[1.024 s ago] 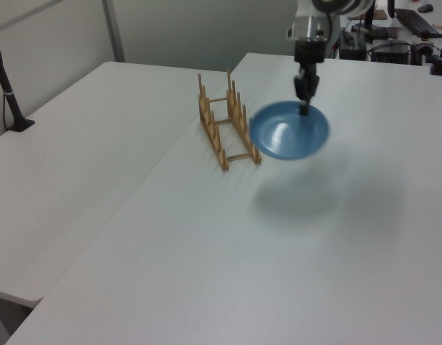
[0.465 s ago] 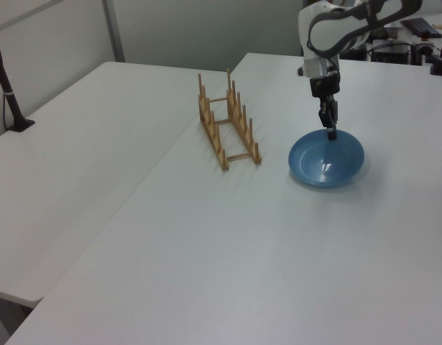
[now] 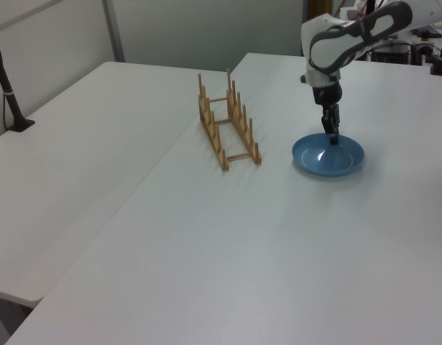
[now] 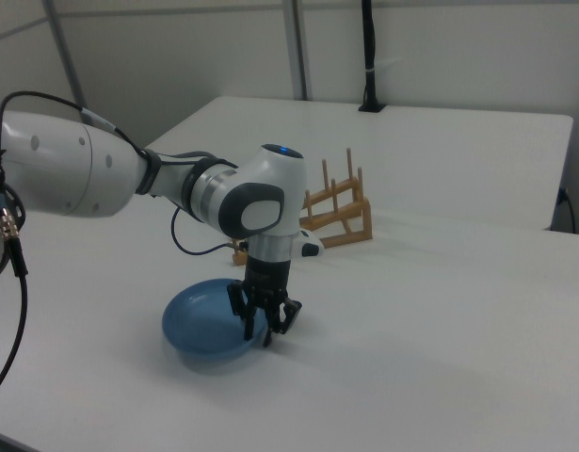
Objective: Pick plate from plate rack
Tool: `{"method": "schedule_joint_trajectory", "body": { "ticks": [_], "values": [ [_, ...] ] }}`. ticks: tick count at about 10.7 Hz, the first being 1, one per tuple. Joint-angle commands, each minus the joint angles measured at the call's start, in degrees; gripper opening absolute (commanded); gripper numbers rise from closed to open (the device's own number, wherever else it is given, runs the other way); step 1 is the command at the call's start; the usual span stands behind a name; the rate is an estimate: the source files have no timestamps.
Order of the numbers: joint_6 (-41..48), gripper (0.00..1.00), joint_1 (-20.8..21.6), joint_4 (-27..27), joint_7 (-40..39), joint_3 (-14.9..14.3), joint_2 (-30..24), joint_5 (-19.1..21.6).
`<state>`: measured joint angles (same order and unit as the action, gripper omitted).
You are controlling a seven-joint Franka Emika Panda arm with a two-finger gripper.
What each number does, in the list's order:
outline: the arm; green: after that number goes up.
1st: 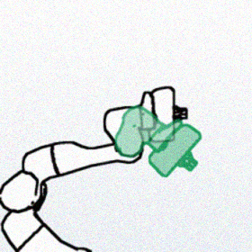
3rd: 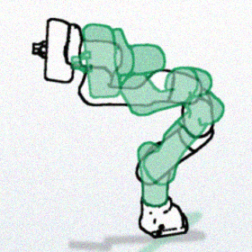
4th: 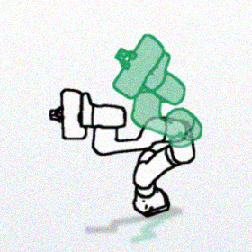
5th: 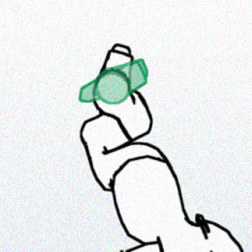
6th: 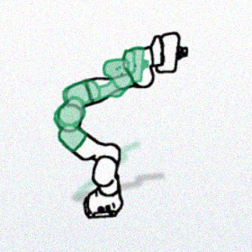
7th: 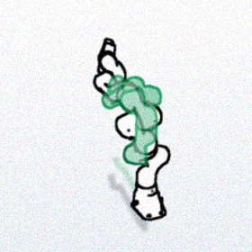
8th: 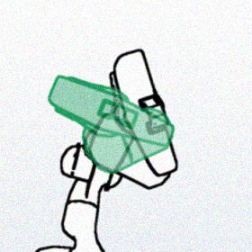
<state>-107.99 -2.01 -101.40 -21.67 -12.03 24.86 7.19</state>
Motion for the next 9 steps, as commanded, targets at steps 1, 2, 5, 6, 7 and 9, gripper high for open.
{"method": "schedule_joint_trajectory", "body": {
  "ticks": [1,2,5,6,7,9],
  "values": [
    [-1.44,1.0,1.39,-1.43,1.19,-1.07,-1.56,-2.88],
    [-1.35,1.0,1.83,-1.17,3.8,-1.07,-3.4,-3.4],
    [4.51,1.0,5.59,-0.29,19.68,-0.11,-12.61,-12.07],
    [8.2,1.0,6.04,0.24,23.13,1.99,-15.6,-14.2],
    [10.06,1.0,5.53,0.33,22.81,3.66,-19.03,-14.3],
    [11.48,1.0,5.87,0.33,23.59,3.85,-23.26,-13.61]
  ]
}}
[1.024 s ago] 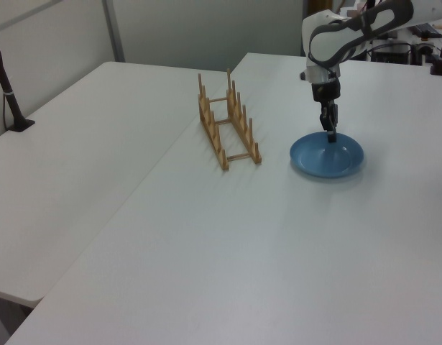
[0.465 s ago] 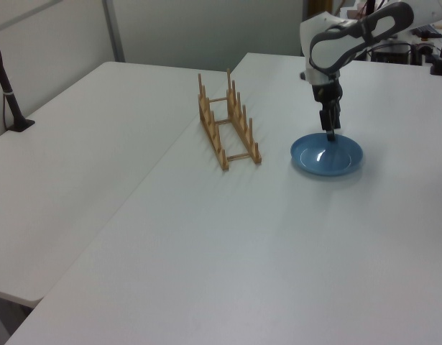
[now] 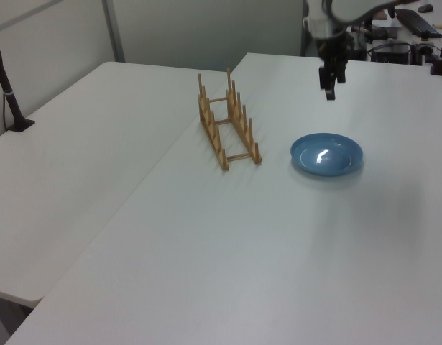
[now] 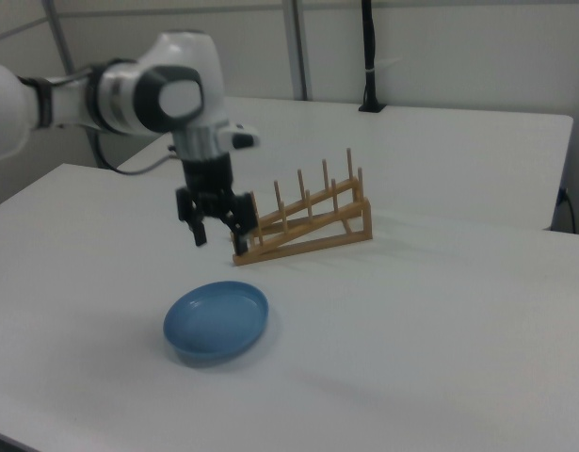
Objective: Pick plate from plate rack
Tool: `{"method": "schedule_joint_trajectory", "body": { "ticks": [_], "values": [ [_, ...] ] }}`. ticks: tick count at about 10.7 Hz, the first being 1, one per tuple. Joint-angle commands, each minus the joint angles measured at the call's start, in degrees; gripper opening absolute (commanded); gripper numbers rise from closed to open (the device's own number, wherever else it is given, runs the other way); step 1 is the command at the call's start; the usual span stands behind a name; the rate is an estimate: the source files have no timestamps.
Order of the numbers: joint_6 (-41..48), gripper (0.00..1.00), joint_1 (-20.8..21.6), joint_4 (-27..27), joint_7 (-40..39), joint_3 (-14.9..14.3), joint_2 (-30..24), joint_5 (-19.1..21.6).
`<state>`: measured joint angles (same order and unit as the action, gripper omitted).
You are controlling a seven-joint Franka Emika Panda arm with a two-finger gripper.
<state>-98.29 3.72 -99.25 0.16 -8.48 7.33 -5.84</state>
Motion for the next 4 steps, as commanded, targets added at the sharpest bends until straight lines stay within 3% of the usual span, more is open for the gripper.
{"method": "schedule_joint_trajectory", "body": {
  "ticks": [1,4],
  "values": [
    [2.4,1.0,-0.12,-1.82,1.86,0.31,-6.88,-0.49],
    [2.93,1.0,-0.21,-1.91,1.95,0.31,-6.9,0.65]
  ]
}}
